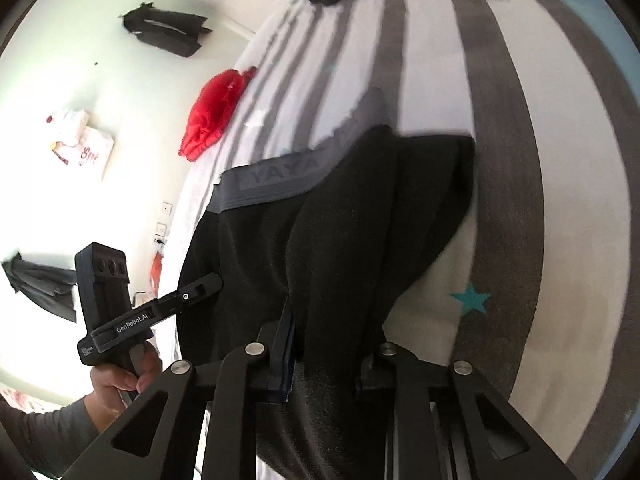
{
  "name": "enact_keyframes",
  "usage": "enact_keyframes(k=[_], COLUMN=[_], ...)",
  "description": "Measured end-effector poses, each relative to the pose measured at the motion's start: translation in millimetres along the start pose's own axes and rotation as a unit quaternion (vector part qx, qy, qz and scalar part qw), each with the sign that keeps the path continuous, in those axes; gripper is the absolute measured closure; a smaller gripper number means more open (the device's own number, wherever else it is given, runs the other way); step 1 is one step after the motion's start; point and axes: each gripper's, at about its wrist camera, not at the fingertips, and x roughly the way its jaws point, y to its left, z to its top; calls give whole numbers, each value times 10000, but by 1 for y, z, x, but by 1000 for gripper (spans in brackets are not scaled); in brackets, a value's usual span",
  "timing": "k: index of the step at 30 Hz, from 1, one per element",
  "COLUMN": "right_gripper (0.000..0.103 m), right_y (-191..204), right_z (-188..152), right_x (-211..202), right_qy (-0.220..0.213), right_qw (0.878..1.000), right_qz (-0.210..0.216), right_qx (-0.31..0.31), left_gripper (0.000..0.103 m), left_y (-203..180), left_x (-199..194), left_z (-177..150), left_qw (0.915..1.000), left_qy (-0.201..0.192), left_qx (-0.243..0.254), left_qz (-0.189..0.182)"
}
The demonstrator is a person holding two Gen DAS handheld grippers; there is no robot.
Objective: Fold clothes
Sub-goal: 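Lift the folded black trousers and carry them toward the red garment with both tools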
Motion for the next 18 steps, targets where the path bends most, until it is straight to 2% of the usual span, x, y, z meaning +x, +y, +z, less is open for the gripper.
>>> enact_keyframes(k=[6,9,13,18], right_gripper=[85,85,85,85], right_y=[52,88,146,229], right_z=[24,50,96,174], right_x=[-18,-11,15,76], right_qy=[-366,-592,-893,-1222], right_qw=[9993,9982,9958,9917], right_qz=[-61,-56,-53,70], right_qx=[-84,-121,-186,-390], left_gripper=[84,84,84,83], left_y=[12,29,68,139], left_x=[-43,-60,-88,-131], left_z=[47,91,149,248], left_qw=[9990,9976,9945,9908], left_qy=[-265,-445,-727,-988], left_qx=[211,295,447,678], left_qz=[-292,-441,-602,-632])
